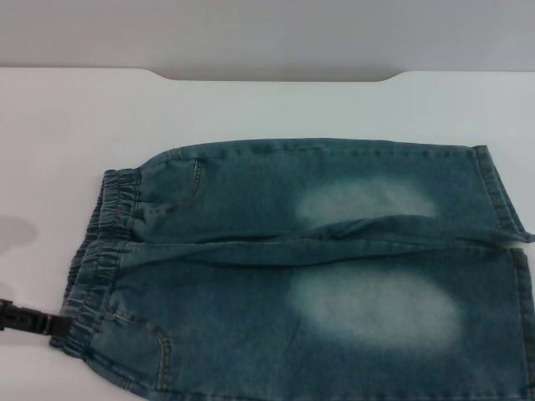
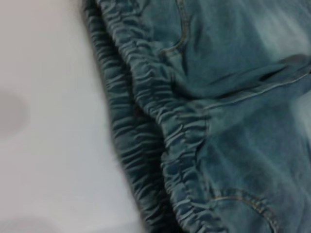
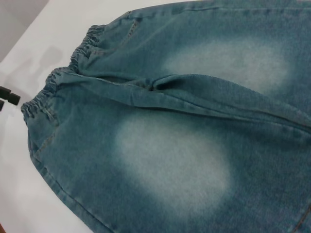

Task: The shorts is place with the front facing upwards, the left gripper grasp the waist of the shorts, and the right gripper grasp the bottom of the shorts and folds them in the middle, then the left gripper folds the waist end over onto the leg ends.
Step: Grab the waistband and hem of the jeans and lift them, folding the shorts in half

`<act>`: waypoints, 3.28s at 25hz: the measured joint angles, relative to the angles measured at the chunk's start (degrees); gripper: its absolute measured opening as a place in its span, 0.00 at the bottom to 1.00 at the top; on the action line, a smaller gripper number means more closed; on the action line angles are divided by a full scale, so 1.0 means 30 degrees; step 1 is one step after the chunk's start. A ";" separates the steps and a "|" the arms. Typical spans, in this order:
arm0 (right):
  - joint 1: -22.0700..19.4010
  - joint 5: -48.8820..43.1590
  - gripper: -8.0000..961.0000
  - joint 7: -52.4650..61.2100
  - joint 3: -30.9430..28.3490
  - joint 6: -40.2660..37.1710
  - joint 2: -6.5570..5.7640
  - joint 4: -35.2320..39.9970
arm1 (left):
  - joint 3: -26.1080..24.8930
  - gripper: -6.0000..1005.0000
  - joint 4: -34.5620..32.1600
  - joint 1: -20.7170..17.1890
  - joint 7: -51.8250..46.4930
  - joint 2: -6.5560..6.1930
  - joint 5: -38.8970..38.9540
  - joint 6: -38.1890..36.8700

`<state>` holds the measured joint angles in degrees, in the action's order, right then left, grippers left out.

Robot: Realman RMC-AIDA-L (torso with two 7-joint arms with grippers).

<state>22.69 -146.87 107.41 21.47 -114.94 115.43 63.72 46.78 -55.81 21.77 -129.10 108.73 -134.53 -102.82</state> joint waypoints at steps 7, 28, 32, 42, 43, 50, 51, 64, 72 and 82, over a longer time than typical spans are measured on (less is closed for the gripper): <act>0.0063 0.0002 0.43 0.0006 0.0064 0.0082 0.0130 0.0000 | 0.0054 0.81 0.0383 0.0111 0.0244 0.0294 -0.0478 0.0325; 0.0525 -0.0098 0.43 0.0040 0.0110 0.0068 0.0070 -0.0094 | 0.0081 0.81 0.0938 0.0908 0.0676 0.0964 -0.1337 0.0662; 0.0543 -0.0098 0.43 -0.0017 0.0110 0.0126 0.0031 -0.0224 | 0.0080 0.81 0.0938 0.1061 0.0676 0.1005 -0.1337 0.0610; 0.0517 -0.0055 0.43 -0.0032 0.0007 0.0143 -0.0056 -0.0235 | 0.0101 0.77 0.0938 0.1227 0.0514 0.0891 -0.1659 0.0552; 0.0519 -0.0049 0.43 -0.0032 -0.0017 0.0147 -0.0066 -0.0236 | 0.0103 0.74 0.0938 0.1231 0.0494 0.0890 -0.1783 0.0560; 0.0551 -0.0011 0.43 -0.0034 -0.0069 0.0174 -0.0099 -0.0235 | 0.0110 0.37 0.0938 0.1402 0.0484 0.1012 -0.2654 0.0546; 0.0553 -0.0006 0.43 -0.0034 -0.0069 0.0182 -0.0109 -0.0234 | 0.0108 0.36 0.0937 0.1426 0.0486 0.1027 -0.2713 0.0531; 0.0538 0.0003 0.43 -0.0034 0.0012 0.0381 -0.0130 -0.0235 | 0.0109 0.19 0.0937 0.1532 0.0602 0.1080 -0.2765 0.0315; 0.0497 0.0003 0.43 -0.0006 -0.0018 0.0377 -0.0130 -0.0234 | 0.0110 0.18 0.0927 0.1532 0.0652 0.1147 -0.2767 0.0257; 0.0439 0.0003 0.43 0.0028 -0.0081 0.0422 -0.0130 -0.0233 | 0.0529 0.04 0.0927 0.1549 0.0743 0.1186 -0.2765 0.0176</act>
<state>24.00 -146.86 107.49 21.23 -113.67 115.04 63.02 48.37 -53.03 26.42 -126.87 112.29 -142.82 -102.29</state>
